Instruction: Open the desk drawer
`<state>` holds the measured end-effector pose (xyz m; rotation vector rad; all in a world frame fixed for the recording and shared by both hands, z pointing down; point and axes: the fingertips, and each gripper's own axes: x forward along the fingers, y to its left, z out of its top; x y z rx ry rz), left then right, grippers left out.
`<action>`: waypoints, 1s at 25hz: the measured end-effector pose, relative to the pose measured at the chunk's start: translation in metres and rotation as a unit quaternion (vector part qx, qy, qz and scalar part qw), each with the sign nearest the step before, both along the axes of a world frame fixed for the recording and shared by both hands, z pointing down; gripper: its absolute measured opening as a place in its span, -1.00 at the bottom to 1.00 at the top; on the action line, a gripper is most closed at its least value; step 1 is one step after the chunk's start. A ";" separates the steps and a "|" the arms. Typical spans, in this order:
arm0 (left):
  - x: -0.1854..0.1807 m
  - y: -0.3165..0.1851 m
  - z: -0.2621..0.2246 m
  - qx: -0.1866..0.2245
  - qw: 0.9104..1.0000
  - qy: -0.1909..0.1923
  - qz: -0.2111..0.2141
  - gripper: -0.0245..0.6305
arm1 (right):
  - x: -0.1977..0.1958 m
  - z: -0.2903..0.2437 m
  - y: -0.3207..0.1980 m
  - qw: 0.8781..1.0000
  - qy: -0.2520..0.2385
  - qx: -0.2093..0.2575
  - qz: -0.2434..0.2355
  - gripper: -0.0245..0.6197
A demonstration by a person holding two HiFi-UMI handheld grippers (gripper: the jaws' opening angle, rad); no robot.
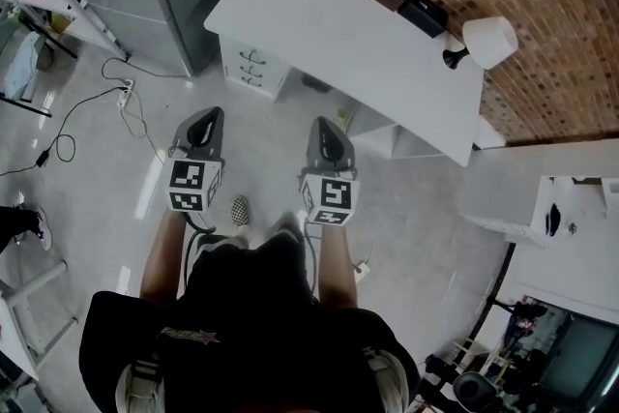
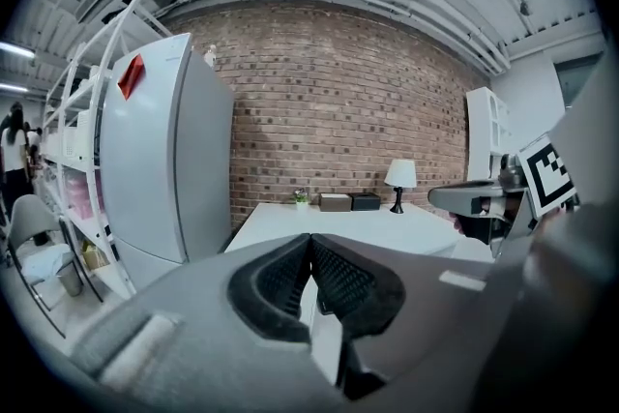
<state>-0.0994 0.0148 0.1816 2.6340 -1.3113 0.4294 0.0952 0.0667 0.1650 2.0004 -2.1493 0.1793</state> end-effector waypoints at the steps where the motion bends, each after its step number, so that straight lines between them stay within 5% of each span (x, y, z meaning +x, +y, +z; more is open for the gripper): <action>1: 0.001 -0.004 0.004 -0.003 1.000 -0.001 0.001 -0.89 | 0.000 0.003 -0.004 1.000 0.000 -0.002 0.000 -0.91; 10: 0.014 -0.048 0.055 -0.027 0.999 -0.019 0.002 -0.89 | 0.002 0.051 -0.051 0.999 -0.019 -0.029 -0.004 -0.91; 25: 0.029 -0.129 0.189 -0.084 0.996 -0.031 -0.024 -0.89 | 0.016 0.204 -0.139 0.994 -0.059 -0.088 -0.014 -0.91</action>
